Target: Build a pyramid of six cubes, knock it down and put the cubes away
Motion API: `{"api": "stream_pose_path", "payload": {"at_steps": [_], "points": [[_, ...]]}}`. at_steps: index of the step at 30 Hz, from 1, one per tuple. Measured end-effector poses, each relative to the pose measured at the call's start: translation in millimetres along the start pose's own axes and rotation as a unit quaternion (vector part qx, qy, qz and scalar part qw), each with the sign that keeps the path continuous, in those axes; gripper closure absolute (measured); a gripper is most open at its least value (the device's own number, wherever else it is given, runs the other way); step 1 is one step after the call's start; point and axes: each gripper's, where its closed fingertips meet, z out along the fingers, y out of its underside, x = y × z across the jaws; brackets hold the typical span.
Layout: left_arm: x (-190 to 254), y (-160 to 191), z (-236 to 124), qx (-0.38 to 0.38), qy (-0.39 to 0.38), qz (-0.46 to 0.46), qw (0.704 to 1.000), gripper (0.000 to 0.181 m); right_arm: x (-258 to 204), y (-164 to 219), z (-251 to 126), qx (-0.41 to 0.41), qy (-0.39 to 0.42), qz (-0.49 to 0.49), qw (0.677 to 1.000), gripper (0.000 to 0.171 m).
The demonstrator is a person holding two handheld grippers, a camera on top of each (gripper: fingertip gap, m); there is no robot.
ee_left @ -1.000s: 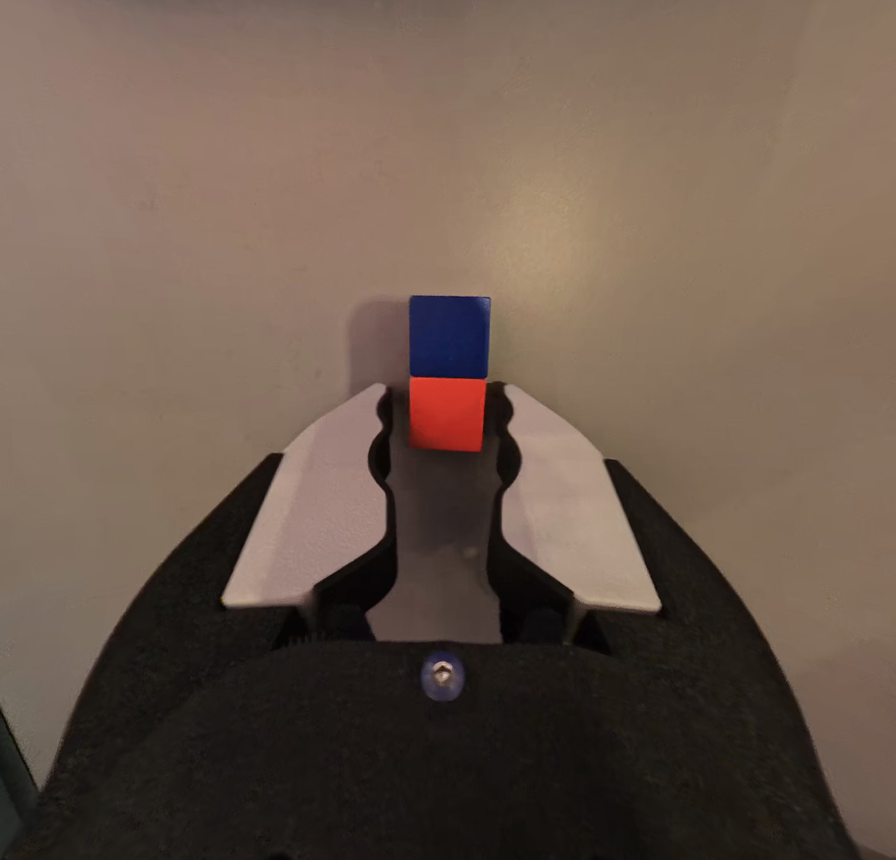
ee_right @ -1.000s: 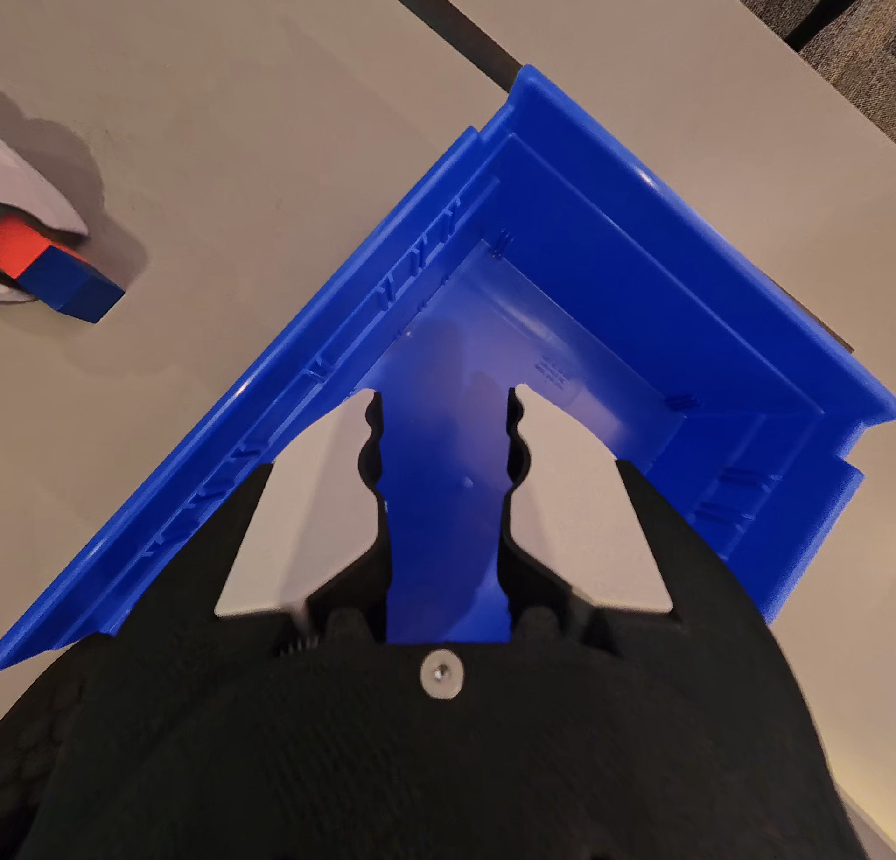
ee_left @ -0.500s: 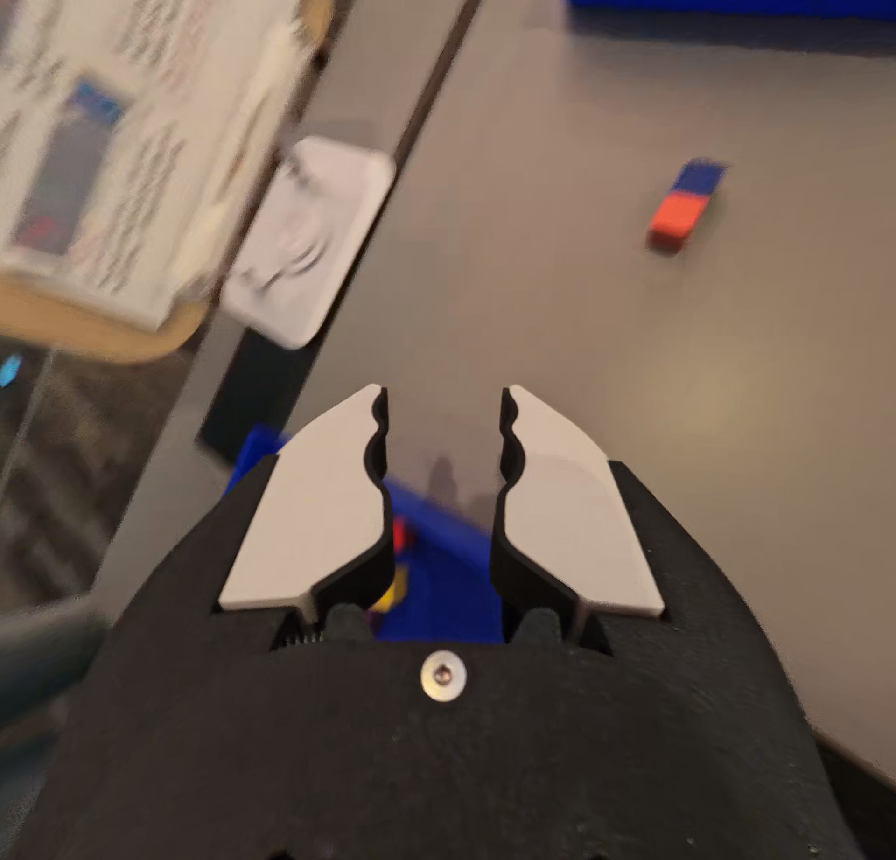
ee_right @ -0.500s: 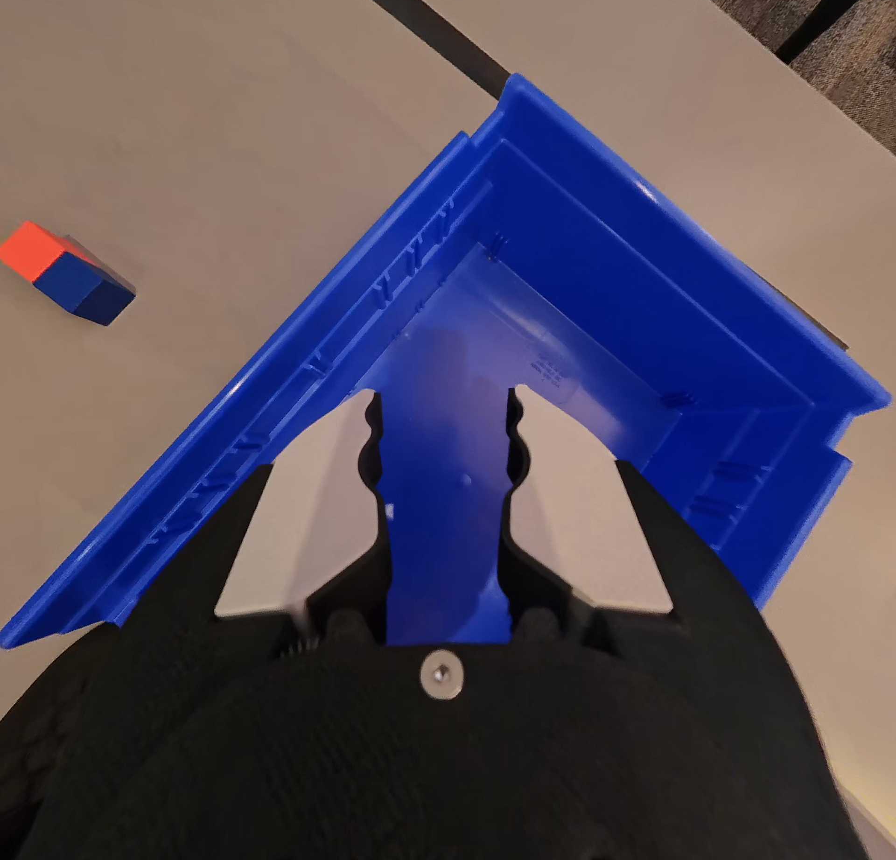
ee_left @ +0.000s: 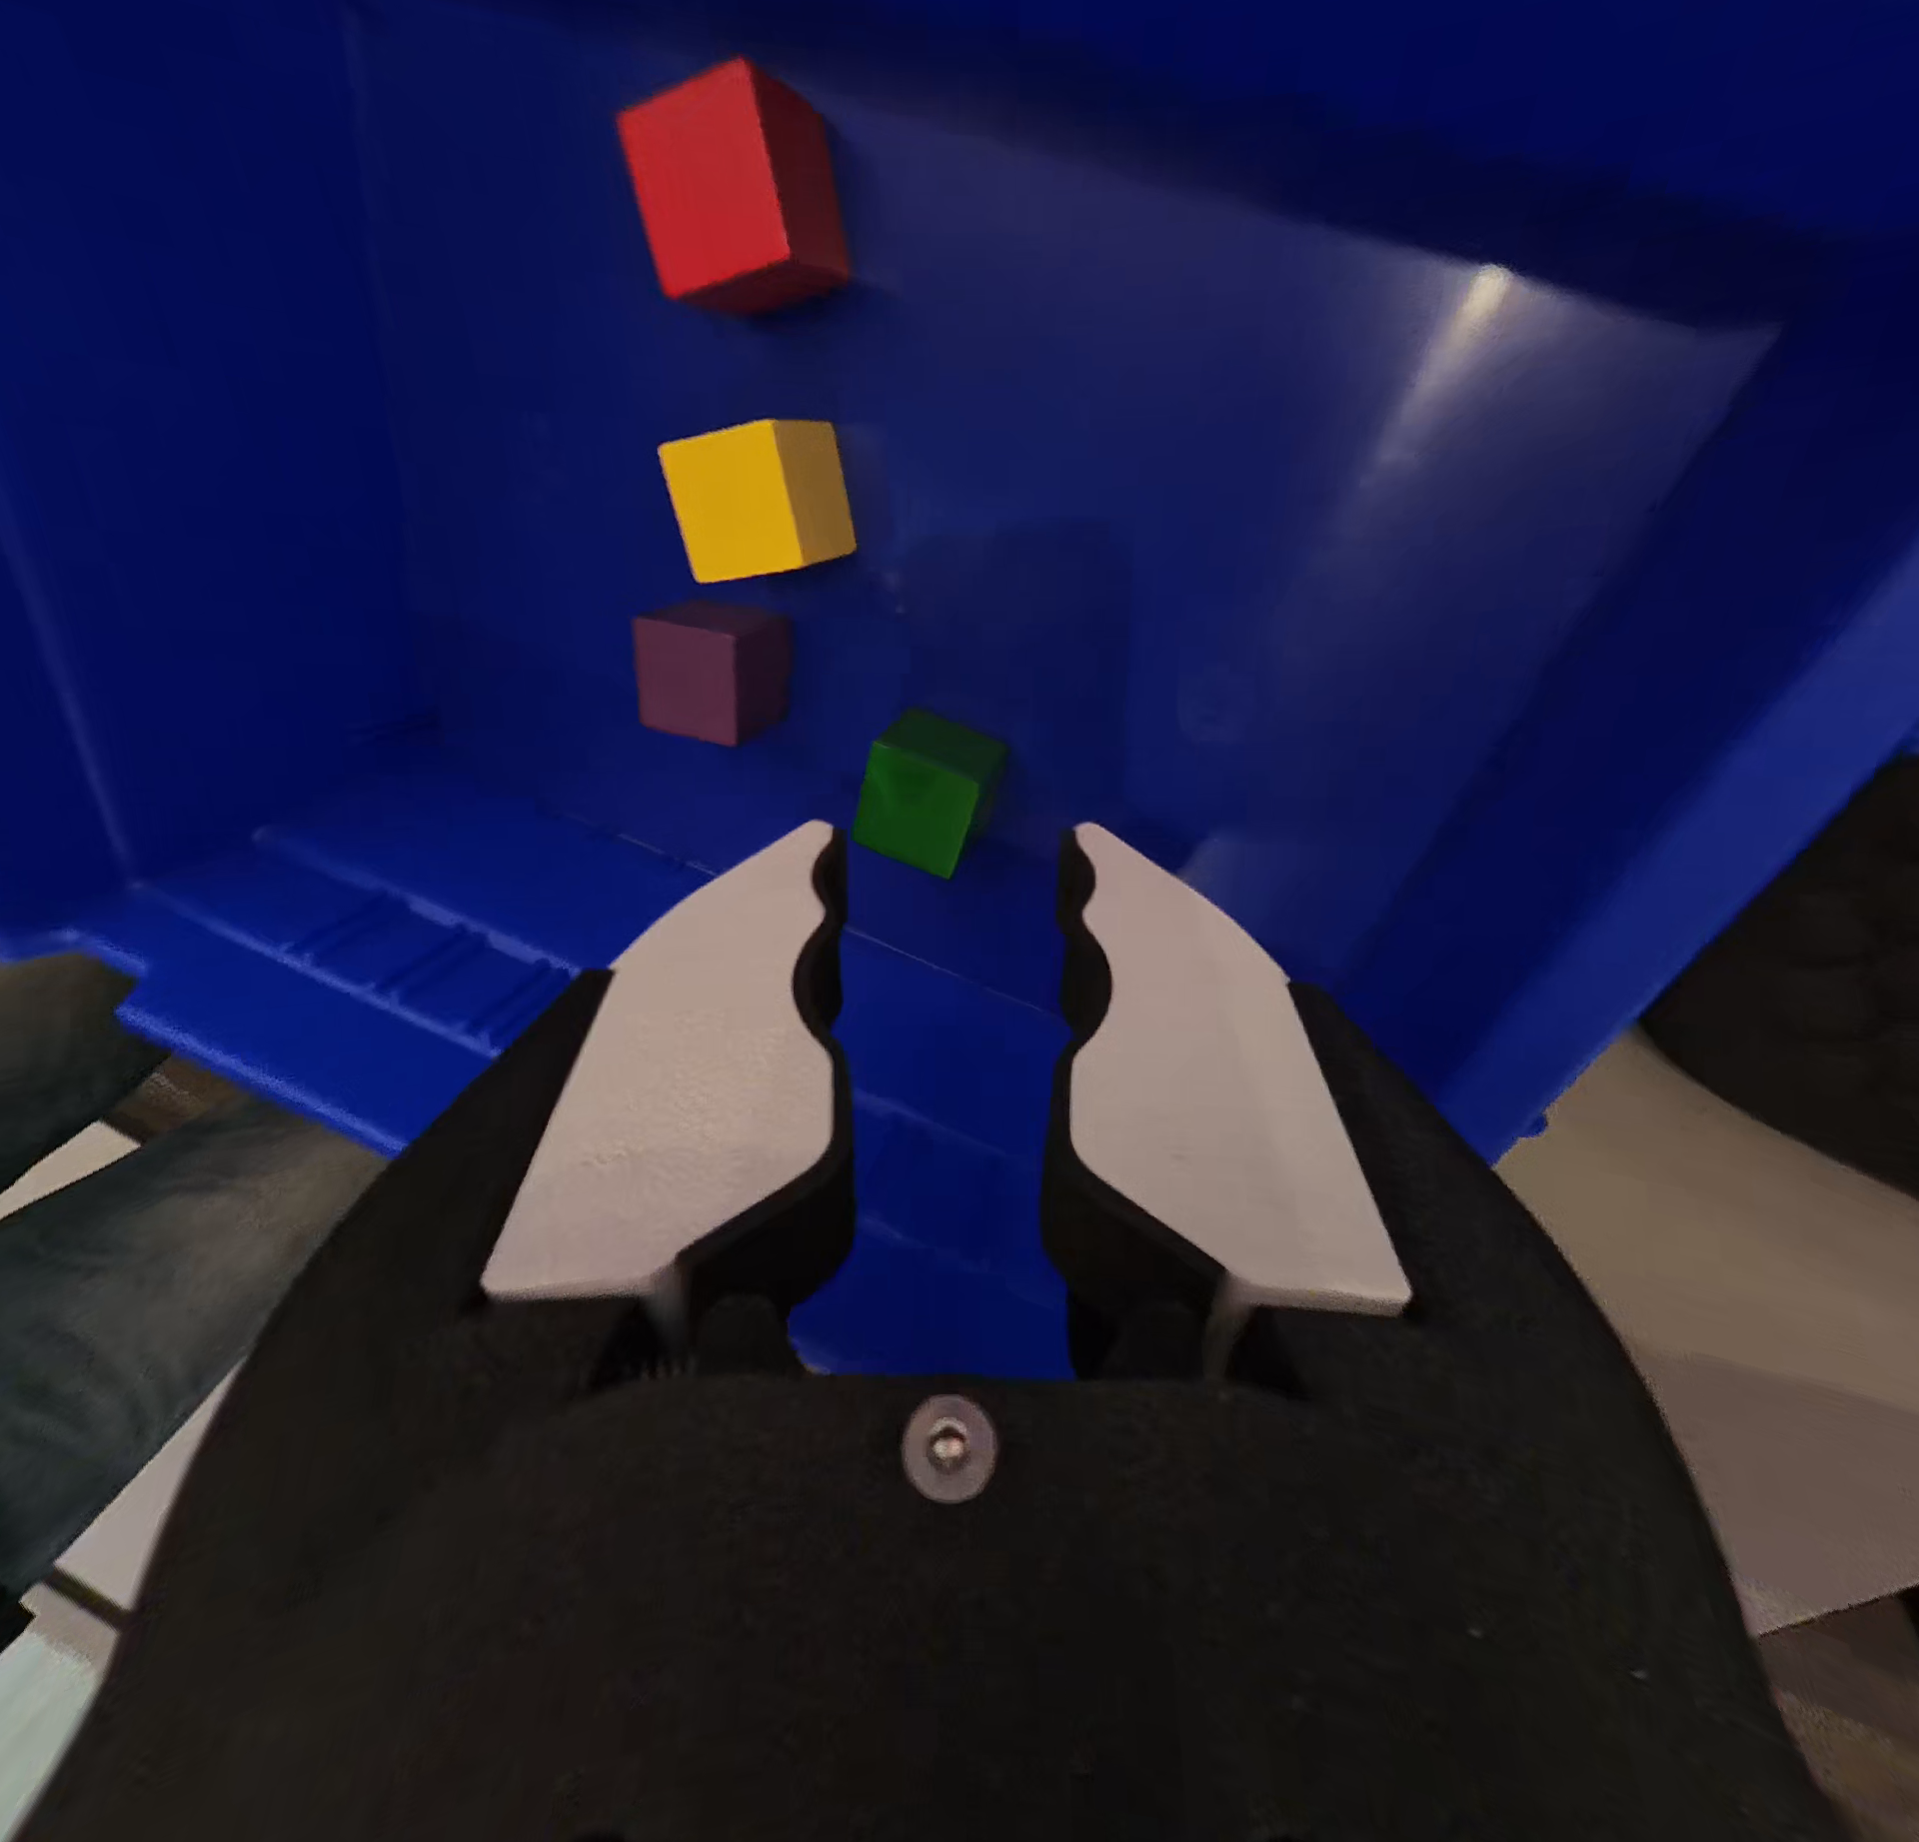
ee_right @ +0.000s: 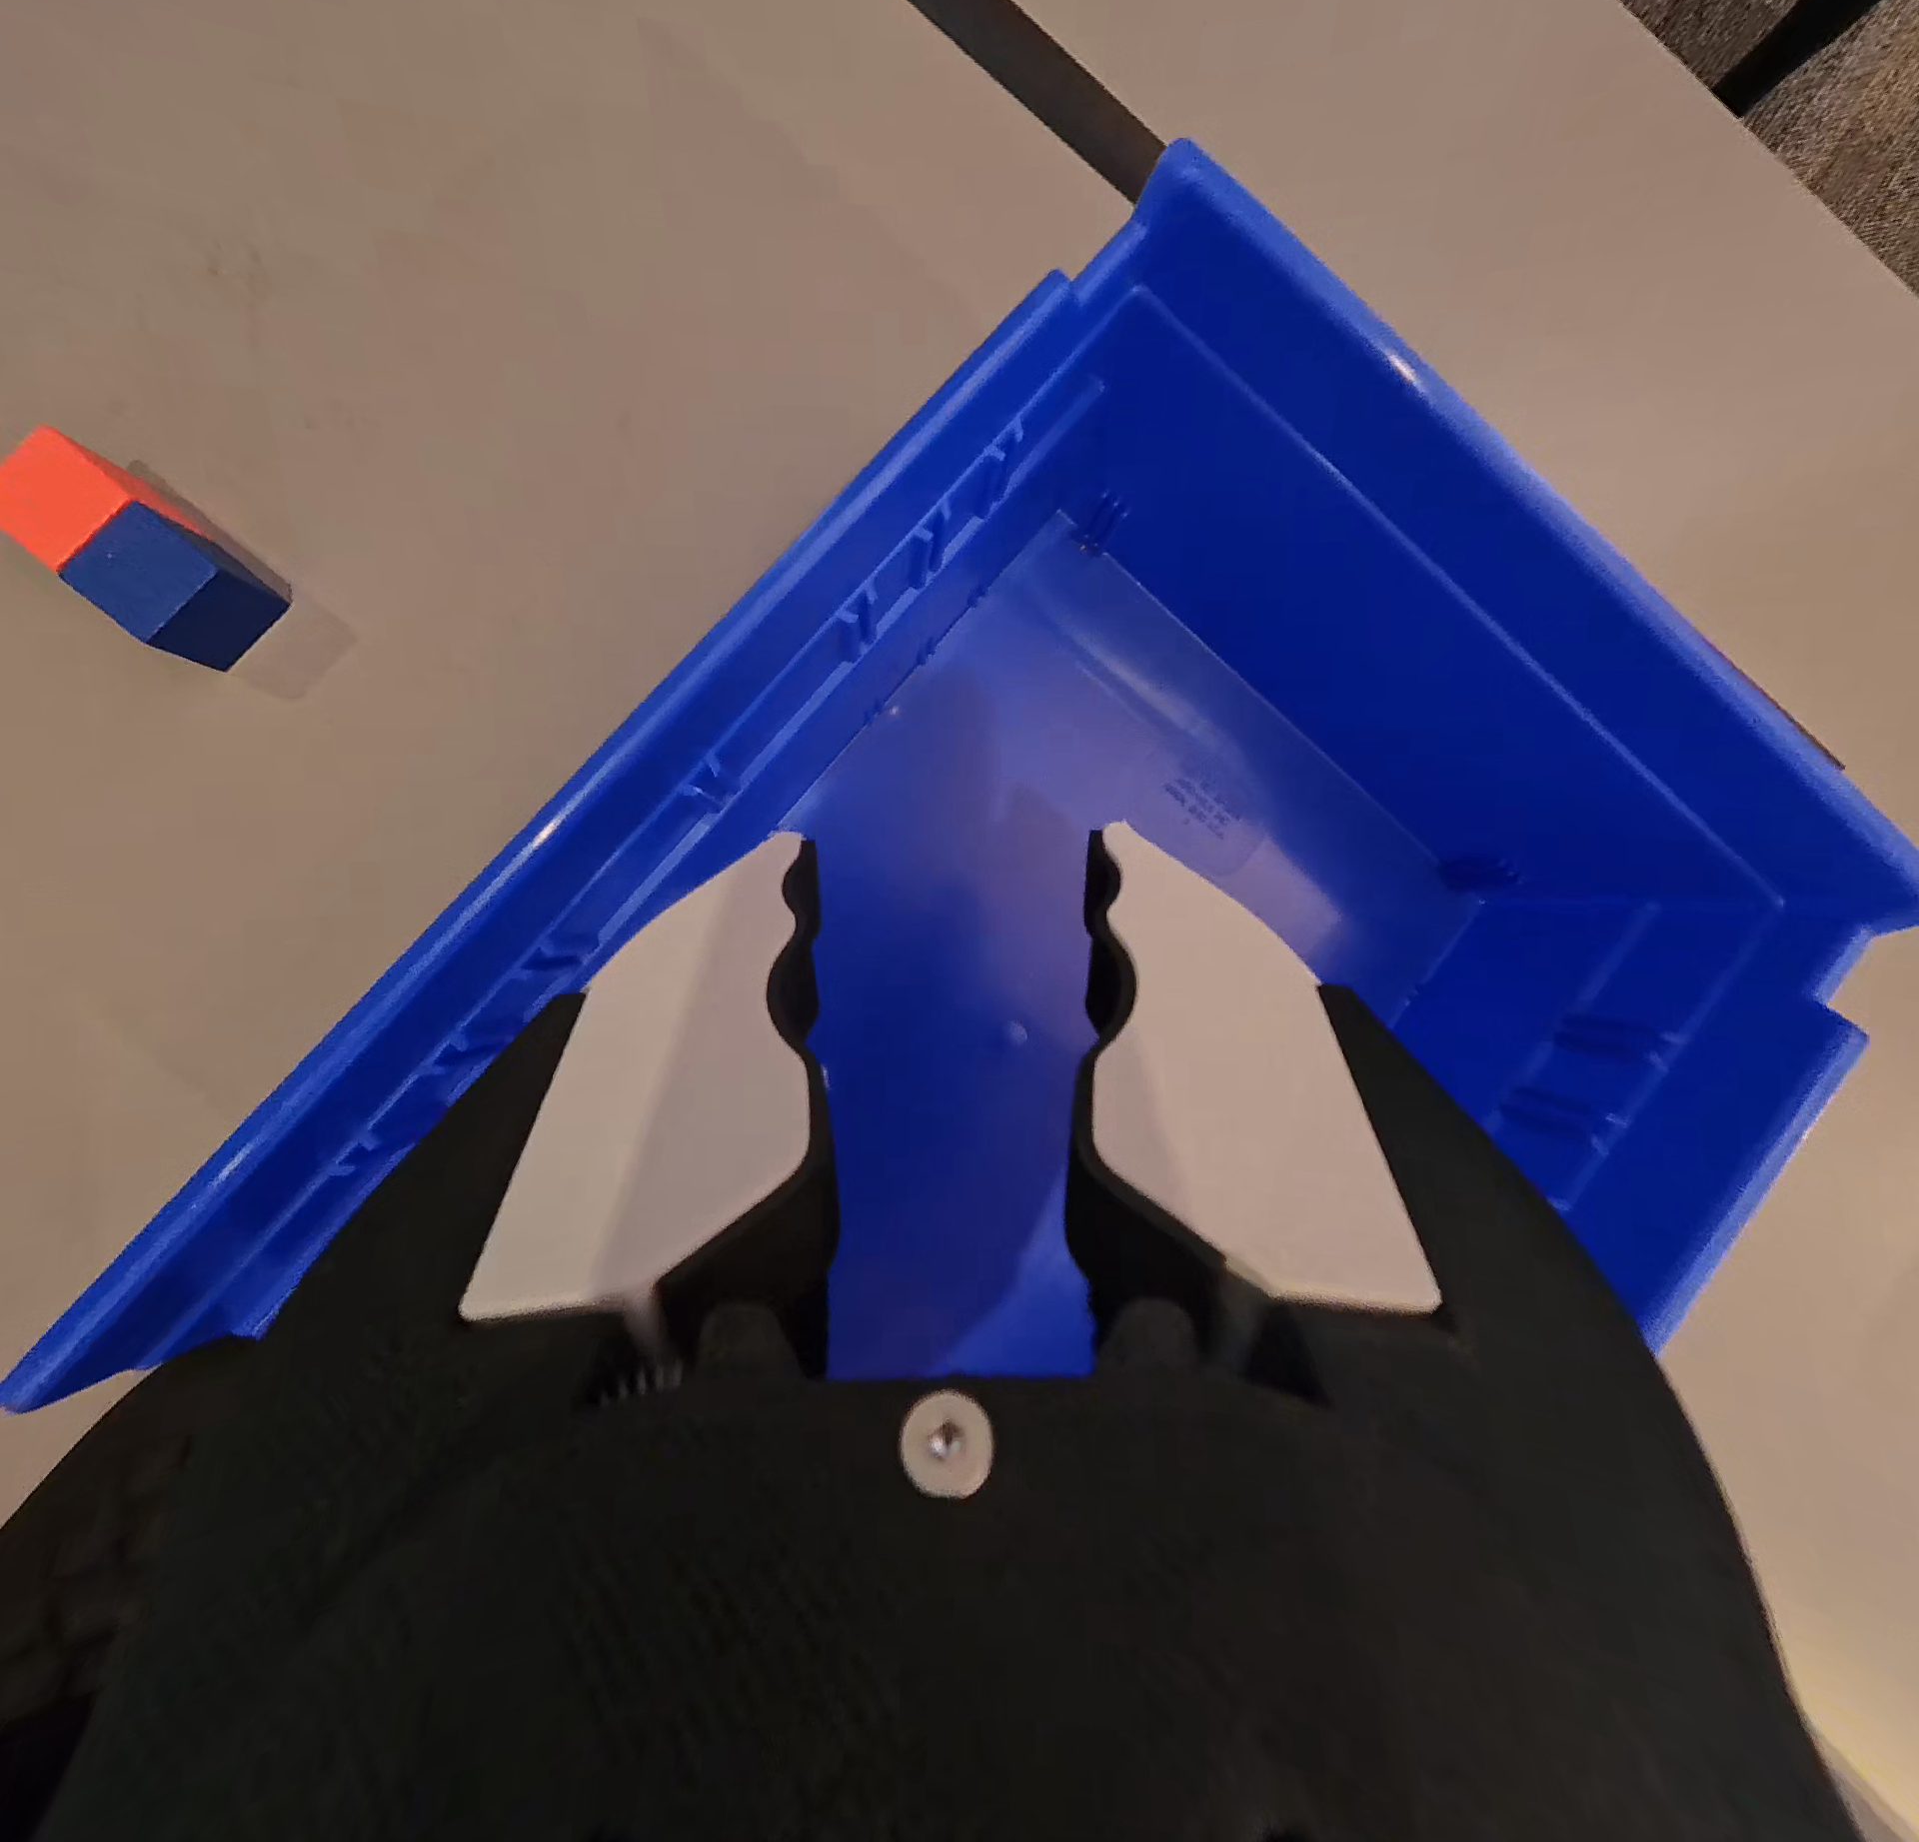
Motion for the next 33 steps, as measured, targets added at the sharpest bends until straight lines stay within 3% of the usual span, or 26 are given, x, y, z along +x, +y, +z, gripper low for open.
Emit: {"api": "stream_pose_path", "payload": {"at_steps": [10,14,16,20,24,26,29,31,33], "points": [[-9,8,35,-0.060,0.015,0.018,0.998,0.132,0,7,7,-0.013,-0.010,0.002,1.000,0.119],[-8,10,45,-0.076,0.031,0.021,0.996,0.137,2,12,8,-0.023,-0.009,0.002,1.000,0.119],[-5,9,45,-0.074,0.047,0.013,0.996,0.150,2,11,7,-0.018,-0.013,0.005,1.000,0.119],[-2,16,42,-0.103,0.064,0.008,0.993,0.152,1,11,7,-0.017,-0.018,0.002,1.000,0.120],[-15,7,15,-0.086,0.023,0.008,0.996,0.152,0,8,4,-0.006,-0.021,0.003,1.000,0.120],[-27,-14,-22,-0.044,-0.024,0.012,0.999,0.153,1,6,1,0.001,-0.022,0.005,1.000,0.121],[-33,-77,-96,0.079,-0.080,0.018,0.993,0.153,3,5,-3,0.005,-0.017,0.006,1.000,0.121],[-12,-132,-138,0.163,-0.070,0.033,0.984,0.153,3,4,-6,0.008,-0.015,0.006,1.000,0.121],[18,-184,-158,0.213,-0.055,0.065,0.973,0.153,2,3,-7,0.010,-0.015,0.005,1.000,0.121]]}}
